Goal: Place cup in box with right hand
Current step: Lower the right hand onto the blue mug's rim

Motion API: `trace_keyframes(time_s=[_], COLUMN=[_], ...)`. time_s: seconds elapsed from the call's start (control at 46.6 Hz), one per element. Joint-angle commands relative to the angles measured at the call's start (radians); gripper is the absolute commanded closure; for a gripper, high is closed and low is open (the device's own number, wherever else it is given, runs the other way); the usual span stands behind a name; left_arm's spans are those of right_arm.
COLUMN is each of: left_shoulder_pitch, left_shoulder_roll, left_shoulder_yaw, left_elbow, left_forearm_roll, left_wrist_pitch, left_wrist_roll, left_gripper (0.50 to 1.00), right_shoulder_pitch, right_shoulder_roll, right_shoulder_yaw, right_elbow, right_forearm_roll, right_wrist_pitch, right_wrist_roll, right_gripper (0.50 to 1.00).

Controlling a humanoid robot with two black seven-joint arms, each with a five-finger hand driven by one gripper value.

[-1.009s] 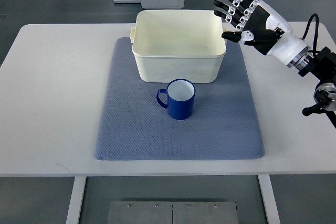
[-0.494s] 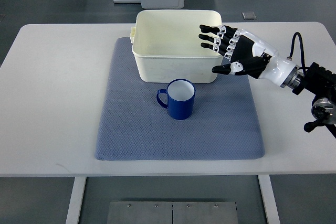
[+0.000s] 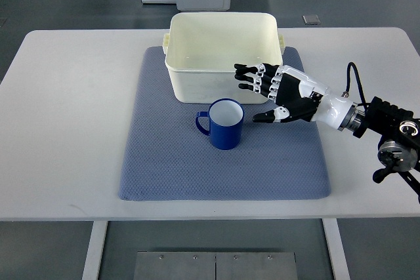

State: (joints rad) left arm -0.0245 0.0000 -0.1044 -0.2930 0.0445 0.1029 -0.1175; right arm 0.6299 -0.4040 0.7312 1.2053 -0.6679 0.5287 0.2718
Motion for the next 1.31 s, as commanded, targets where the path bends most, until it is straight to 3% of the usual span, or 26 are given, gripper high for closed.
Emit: trace_keyframes(time_s=[0.0, 0.258, 1.288], left_shoulder_pitch=[0.000, 0.000, 0.000], left_shoulder_roll=[0.000, 0.000, 0.000], left_shoulder_yaw=[0.000, 0.000, 0.000], left_elbow=[0.000, 0.000, 0.000], left_forearm_roll=[0.000, 0.000, 0.000], left_wrist_pitch=[0.000, 0.000, 0.000], left_wrist_roll=[-0.001, 0.001, -0.001], left_gripper=[0.500, 0.500, 0.500], right_shoulder_pitch=[-0.001, -0.009, -0.022], right_shoulder_roll=[0.008, 0.031, 0.125], right_shoulder_yaw=[0.001, 0.001, -0.012], right_elbow=[-0.004, -0.012, -0.078], right_forearm_roll=[-0.001, -0.001, -0.012], right_wrist_pitch=[-0.007, -0.056, -0.093], right_wrist_roll=[0.000, 0.000, 0.000], right_gripper=[0.500, 0.500, 0.500])
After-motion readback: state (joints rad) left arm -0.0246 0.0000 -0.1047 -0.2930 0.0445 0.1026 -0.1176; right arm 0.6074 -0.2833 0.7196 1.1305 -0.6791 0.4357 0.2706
